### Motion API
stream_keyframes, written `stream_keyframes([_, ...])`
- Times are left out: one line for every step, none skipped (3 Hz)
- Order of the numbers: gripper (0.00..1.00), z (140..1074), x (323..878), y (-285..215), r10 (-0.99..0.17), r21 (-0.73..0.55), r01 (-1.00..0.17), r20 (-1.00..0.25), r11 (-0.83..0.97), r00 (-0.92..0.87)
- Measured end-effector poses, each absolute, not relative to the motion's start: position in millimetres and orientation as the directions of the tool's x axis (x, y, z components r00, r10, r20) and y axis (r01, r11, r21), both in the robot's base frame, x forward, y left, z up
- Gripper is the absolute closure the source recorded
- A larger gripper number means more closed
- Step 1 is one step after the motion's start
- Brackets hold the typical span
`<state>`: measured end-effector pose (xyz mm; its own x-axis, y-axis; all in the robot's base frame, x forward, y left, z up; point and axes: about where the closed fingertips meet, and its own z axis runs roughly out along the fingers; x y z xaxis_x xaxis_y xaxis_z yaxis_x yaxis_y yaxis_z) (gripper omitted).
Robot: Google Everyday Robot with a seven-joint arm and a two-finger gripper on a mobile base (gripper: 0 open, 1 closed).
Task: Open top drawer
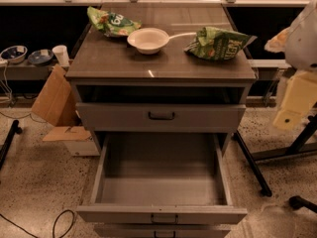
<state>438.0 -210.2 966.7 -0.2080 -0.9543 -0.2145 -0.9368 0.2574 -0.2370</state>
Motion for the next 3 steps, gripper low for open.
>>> stream_keyframes([0.0, 923.4, 435.2, -179.4, -0.957, -0.196, -0.96, -0.246, 0.202, -0.151])
stream_keyframes([0.0, 880.0, 432.0, -148.9, -0.961, -0.153, -0.979, -0.26, 0.137, -0.093])
stream_keyframes([0.0, 842.9, 432.1, -123.6, -0.963, -0.114, -0.989, -0.262, 0.092, -0.059])
